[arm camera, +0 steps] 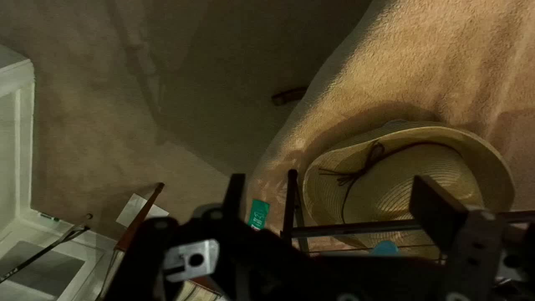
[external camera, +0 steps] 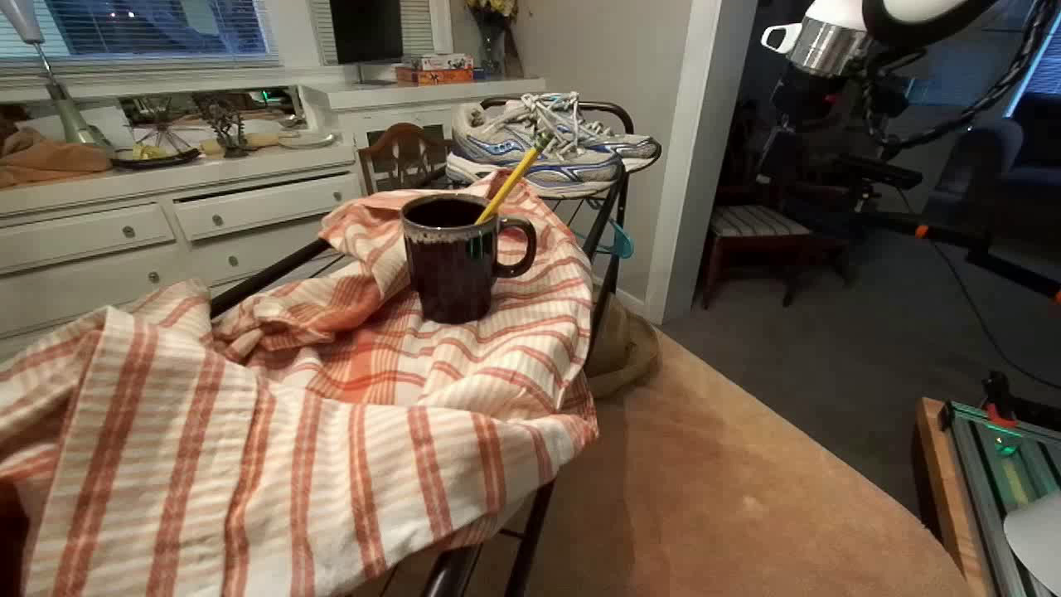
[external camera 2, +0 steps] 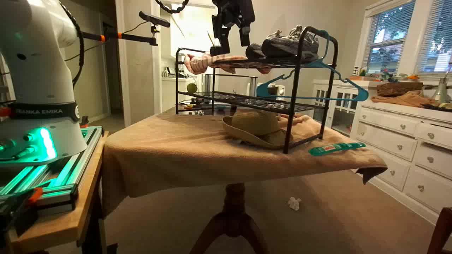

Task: Remove the brown mug from the rack then take the yellow pencil out of the mug.

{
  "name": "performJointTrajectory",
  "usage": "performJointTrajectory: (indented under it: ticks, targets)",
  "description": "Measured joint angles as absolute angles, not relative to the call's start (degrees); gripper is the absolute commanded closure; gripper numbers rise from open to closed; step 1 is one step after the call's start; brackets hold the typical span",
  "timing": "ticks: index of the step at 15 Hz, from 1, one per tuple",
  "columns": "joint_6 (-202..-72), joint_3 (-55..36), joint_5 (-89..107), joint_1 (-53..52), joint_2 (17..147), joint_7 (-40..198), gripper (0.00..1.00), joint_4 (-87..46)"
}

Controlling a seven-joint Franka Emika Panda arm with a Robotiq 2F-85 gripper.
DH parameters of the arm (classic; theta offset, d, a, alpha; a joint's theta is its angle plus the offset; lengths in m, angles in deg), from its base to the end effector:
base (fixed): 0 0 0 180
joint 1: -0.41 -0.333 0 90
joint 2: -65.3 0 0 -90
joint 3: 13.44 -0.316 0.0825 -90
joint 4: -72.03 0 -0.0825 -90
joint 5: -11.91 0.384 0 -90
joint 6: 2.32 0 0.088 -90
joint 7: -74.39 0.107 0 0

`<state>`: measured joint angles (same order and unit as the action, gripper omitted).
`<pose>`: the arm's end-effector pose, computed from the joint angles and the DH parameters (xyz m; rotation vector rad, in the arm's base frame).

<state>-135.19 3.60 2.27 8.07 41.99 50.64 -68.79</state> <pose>0.4011 -0.1934 0.4636 2.9971 0.1356 0.3416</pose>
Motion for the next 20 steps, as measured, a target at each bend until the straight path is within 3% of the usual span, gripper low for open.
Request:
performJointTrajectory:
  ticks: [8, 20]
  targets:
    - [-135.18, 2.92, 3.00, 7.64, 41.75, 50.51, 0.00, -68.80]
    - [-126.10, -11.95, 9.85, -6.86, 34.11, 51.58, 0.00, -63.97]
